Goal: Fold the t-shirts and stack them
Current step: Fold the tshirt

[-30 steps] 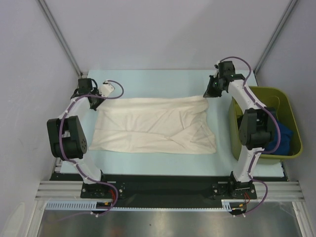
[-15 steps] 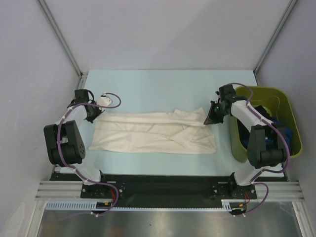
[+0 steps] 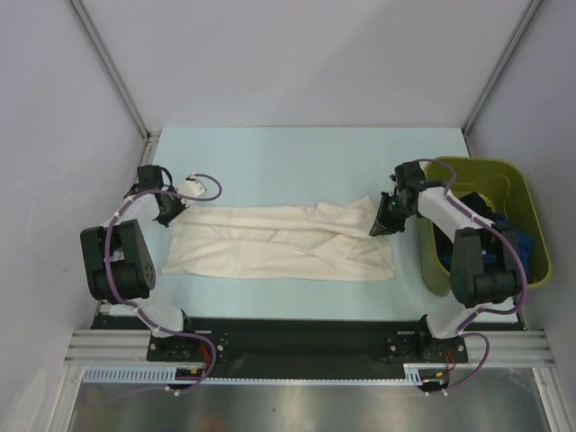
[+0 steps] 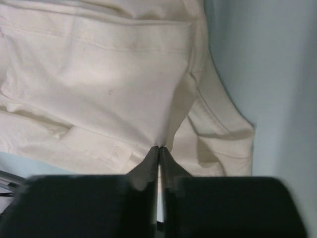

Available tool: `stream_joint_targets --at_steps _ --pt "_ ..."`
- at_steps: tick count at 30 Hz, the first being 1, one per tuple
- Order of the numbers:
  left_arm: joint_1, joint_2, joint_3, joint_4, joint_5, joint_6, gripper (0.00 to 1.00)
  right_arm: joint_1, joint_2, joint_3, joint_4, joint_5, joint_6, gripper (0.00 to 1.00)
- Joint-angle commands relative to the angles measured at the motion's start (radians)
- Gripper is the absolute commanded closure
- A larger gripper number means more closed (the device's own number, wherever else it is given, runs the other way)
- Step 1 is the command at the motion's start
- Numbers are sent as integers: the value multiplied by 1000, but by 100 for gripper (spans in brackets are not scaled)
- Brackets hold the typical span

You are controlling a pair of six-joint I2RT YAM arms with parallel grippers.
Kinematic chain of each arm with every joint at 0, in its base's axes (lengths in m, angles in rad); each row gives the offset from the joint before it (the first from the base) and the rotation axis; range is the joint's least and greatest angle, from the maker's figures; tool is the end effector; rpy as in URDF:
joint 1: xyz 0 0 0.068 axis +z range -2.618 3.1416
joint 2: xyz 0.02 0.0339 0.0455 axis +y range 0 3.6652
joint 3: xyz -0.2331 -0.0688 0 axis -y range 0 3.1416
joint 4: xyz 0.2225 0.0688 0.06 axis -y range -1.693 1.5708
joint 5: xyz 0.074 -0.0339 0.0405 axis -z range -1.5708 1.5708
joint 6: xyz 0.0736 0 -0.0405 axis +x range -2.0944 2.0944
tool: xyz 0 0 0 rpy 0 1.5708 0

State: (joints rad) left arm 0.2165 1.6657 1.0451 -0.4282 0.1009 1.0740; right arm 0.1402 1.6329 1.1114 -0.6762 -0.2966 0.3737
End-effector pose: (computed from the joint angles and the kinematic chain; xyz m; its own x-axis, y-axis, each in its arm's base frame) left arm 0.3253 0.0639 0.1374 -0.5483 0.7750 -0.3144 0.6658 0.6320 0.3967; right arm 0.3039 0.0646 0.1529 -0.9457 0.2191 -0.2400 0.1140 0.9152 0.3864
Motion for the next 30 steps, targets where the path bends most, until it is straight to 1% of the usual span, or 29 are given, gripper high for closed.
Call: stream_joint_targets --at_steps 1,2,3,4,5,6,7,8,9,10,11,12,14,15,17,19,20,21,23,25,30 --pt "14 -21 10 0 -17 44 82 6 11 -27 -22 13 11 75" --pt "14 -20 15 -29 -7 49 74 6 18 -25 -19 8 11 65" --pt "15 -20 33 -55 2 55 65 7 22 -16 -20 8 11 58" --pt "17 -18 50 -84 14 60 51 7 24 -9 -22 19 14 44" --pt "20 -18 73 -169 40 60 47 7 18 1 -31 30 16 43" --pt "38 -17 145 -223 112 60 43 6 9 14 -37 43 11 41" --pt "49 -11 189 -281 162 57 38 4 2 40 -43 72 5 41" --pt "73 -1 238 -396 207 52 35 4 -16 59 -46 83 -1 42" --pt "83 11 332 -443 283 46 34 4 -24 74 -40 94 -7 42" --pt "90 23 370 -472 302 6 34 6 -27 86 -28 102 -12 45" --pt "93 51 397 -448 307 -41 33 6 -21 111 10 99 -18 47" --pt "90 64 420 -395 237 -181 32 6 -6 125 29 100 -18 53" --pt "72 133 444 -293 156 -282 34 4 33 181 62 126 -25 61" --pt "64 161 467 -276 91 -352 36 4 89 209 69 137 -28 62" --pt "46 227 489 -273 68 -385 36 -1 152 295 84 131 -48 58" --pt "37 250 497 -259 59 -408 32 2 241 349 76 145 -67 51" --pt "29 262 495 -248 54 -417 29 2 267 376 67 155 -76 50" --pt "26 281 498 -241 45 -442 26 2 313 408 64 165 -90 50" --pt "20 307 512 -236 30 -462 25 -2 347 429 67 168 -102 50" --pt "18 342 523 -241 34 -486 25 -7 387 444 82 117 -114 51" --pt "9 385 515 -257 100 -526 25 -5 427 453 96 90 -107 57"
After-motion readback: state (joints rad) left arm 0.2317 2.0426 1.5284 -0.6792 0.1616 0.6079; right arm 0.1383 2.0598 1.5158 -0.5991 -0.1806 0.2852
